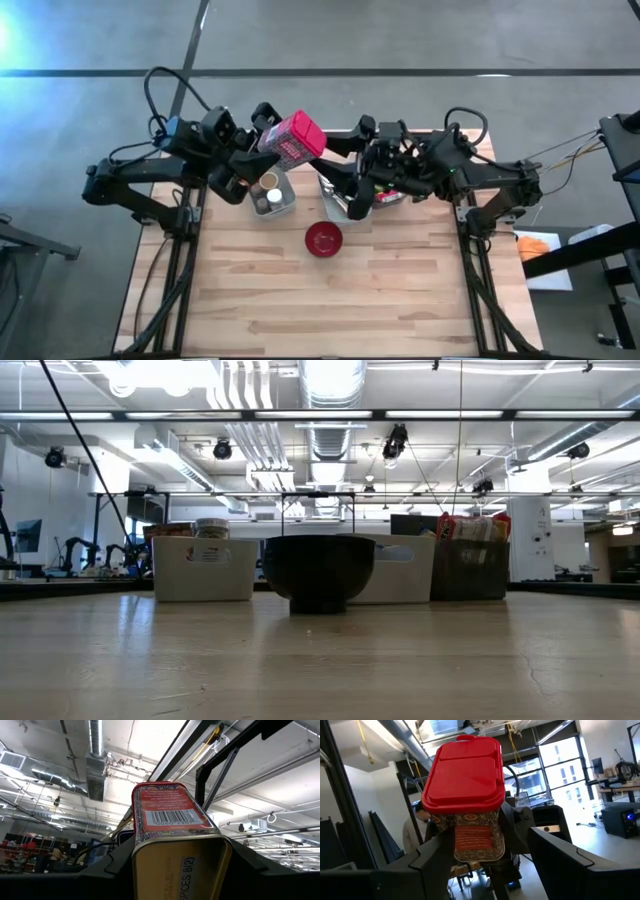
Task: Pick & Place Food Item
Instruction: Put the red seasoning can into the left white bin
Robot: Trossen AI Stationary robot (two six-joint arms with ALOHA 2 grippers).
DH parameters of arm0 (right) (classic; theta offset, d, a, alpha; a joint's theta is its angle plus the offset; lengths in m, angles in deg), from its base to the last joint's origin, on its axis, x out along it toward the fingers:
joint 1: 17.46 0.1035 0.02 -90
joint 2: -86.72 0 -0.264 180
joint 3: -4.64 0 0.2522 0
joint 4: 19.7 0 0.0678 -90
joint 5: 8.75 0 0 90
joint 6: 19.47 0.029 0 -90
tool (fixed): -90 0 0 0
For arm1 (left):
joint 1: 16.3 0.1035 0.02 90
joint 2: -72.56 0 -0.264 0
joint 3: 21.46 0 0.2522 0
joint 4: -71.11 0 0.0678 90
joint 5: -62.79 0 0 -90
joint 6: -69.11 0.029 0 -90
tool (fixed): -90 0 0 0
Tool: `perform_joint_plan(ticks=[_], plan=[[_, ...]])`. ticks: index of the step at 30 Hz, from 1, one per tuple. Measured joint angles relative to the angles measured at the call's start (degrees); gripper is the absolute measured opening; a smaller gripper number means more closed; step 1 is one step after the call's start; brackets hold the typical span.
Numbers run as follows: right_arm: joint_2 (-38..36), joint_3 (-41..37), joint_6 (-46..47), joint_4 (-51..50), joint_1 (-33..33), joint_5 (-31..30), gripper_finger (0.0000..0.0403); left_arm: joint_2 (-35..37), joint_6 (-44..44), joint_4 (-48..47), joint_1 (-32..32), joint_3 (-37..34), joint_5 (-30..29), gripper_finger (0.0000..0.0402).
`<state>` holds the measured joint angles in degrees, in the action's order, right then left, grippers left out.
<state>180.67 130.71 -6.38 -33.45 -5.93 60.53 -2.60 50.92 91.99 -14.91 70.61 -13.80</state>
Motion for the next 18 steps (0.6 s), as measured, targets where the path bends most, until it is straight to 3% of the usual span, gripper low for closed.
perform_joint_plan(ticks=[18], plan=[[0.0,0.0,-0.8,-0.4,0.1,-0.1,0.0247,0.0,-1.3,-0.1,0.6,0.0,1.1,0.0205]])
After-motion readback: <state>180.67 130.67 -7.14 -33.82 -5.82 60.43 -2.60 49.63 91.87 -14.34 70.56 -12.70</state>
